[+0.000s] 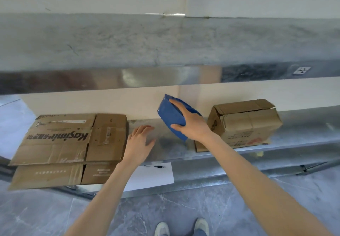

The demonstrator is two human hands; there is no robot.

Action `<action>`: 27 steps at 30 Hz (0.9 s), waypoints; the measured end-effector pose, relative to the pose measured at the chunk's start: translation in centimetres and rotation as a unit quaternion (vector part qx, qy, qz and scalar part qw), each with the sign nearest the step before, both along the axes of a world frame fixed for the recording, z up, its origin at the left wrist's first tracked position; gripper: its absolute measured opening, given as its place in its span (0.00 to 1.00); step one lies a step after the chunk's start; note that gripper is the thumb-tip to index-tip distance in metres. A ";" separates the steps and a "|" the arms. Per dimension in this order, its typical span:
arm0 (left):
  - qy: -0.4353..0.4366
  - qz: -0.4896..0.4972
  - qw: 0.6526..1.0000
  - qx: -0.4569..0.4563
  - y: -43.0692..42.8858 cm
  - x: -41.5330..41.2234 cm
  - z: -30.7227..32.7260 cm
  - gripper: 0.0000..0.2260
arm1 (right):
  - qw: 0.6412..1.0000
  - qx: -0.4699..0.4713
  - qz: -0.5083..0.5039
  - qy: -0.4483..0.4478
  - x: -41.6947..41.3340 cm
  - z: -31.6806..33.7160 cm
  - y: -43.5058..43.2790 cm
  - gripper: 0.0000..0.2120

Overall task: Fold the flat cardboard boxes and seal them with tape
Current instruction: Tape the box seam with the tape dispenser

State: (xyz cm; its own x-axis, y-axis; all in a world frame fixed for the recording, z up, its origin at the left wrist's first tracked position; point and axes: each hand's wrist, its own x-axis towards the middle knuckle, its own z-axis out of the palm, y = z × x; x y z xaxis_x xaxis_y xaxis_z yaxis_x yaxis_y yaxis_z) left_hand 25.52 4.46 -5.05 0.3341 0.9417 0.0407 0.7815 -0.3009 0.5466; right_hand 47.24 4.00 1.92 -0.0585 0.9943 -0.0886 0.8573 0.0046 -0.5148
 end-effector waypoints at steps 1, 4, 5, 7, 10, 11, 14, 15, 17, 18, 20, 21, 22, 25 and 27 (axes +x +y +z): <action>-0.006 0.004 1.000 -0.002 -0.1 0.4 0.1 0.18 | 1.000 0.007 0.008 0.002 0.3 0.5 -0.3 0.37; -0.037 0.023 0.999 -0.019 -0.4 2.0 0.6 0.18 | 0.998 0.036 0.049 -0.009 1.6 2.5 -1.2 0.37; -0.055 0.025 0.998 -0.029 -0.6 2.8 0.8 0.19 | 0.997 0.045 0.062 -0.012 2.3 3.4 -1.6 0.37; -0.095 0.017 0.994 -0.044 -1.0 5.0 1.2 0.21 | 0.994 0.064 0.083 -0.026 4.0 5.3 -2.3 0.37; -0.151 -0.013 0.986 -0.074 -2.1 9.4 2.0 0.29 | 0.988 0.086 0.106 -0.065 7.7 8.0 -3.5 0.38; -0.171 -0.021 0.981 -0.086 -2.4 10.9 2.2 0.33 | 0.987 0.091 0.112 -0.078 9.1 8.6 -3.9 0.38; -0.200 -0.038 0.974 -0.104 -2.8 15.5 3.1 0.44 | 0.982 0.109 0.108 -0.109 13.8 9.5 -4.9 0.38; -0.204 -0.041 0.972 -0.105 -2.7 16.9 3.4 0.46 | 0.981 0.116 0.100 -0.119 15.4 9.5 -5.2 0.38; -0.204 -0.047 0.972 -0.105 -2.4 19.1 4.0 0.49 | 0.980 0.129 0.080 -0.131 18.7 9.0 -5.8 0.38; -0.198 -0.051 0.973 -0.104 -2.2 20.1 4.1 0.51 | 0.980 0.129 0.073 -0.131 20.2 8.7 -6.1 0.38; -0.174 -0.064 0.977 -0.105 -1.6 21.5 4.1 0.53 | 0.984 0.117 0.061 -0.123 23.0 7.9 -6.4 0.39; -0.163 -0.069 0.978 -0.110 -1.2 22.0 4.0 0.54 | 0.985 0.111 0.056 -0.120 24.2 7.4 -6.6 0.39; -0.157 -0.072 0.978 -0.116 -0.9 22.4 3.8 0.55 | 0.986 0.106 0.052 -0.119 25.1 7.0 -6.7 0.39; -0.156 -0.064 0.978 -0.119 -0.3 22.9 3.4 0.55 | 0.988 0.092 0.050 -0.114 27.0 5.7 -7.0 0.38; -0.157 -0.060 0.980 -0.110 0.1 22.5 3.3 0.54 | 0.988 0.087 0.059 -0.111 27.0 5.1 -7.0 0.37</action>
State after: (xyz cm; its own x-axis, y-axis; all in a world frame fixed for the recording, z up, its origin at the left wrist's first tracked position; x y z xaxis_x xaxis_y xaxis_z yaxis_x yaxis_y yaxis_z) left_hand 47.99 4.55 -1.72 0.4460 0.8942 -0.0397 0.5309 -0.2286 0.8161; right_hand 74.28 -3.04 6.98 -0.1741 0.9830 0.0586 0.9371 0.1837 -0.2970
